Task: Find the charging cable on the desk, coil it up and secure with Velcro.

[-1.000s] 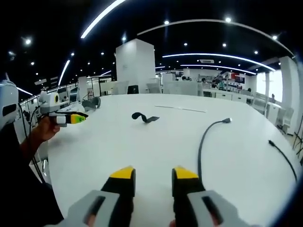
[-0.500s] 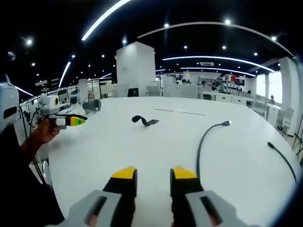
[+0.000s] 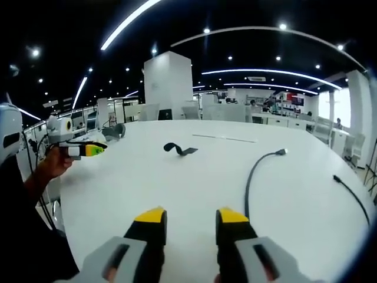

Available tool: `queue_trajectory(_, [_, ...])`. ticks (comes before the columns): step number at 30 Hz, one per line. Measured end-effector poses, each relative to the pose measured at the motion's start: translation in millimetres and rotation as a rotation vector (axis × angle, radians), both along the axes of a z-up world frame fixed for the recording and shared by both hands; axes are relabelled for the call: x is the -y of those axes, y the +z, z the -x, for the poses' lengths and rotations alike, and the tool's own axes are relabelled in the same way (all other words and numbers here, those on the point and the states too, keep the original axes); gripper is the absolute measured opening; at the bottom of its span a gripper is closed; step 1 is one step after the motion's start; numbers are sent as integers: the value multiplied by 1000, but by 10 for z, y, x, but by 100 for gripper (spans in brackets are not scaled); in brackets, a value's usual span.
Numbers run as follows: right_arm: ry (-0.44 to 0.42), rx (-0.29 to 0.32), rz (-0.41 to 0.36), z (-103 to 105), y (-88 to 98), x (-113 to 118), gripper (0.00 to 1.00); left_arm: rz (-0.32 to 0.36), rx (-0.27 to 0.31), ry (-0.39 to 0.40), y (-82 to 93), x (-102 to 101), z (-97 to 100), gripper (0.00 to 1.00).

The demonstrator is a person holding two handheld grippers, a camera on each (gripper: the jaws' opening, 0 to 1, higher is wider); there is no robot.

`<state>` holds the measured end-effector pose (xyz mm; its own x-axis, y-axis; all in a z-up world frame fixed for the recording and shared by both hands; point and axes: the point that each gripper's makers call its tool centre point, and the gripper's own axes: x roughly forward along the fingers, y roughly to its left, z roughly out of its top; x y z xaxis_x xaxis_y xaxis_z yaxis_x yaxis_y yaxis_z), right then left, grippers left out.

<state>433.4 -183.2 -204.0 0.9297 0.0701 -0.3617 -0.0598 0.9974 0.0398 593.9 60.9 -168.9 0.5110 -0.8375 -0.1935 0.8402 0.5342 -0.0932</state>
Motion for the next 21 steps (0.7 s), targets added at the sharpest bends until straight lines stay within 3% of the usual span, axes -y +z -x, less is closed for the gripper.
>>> queue_trajectory(21, [0, 0, 15, -11, 0, 5, 34, -6, -20, 17, -30, -36, -21, 29])
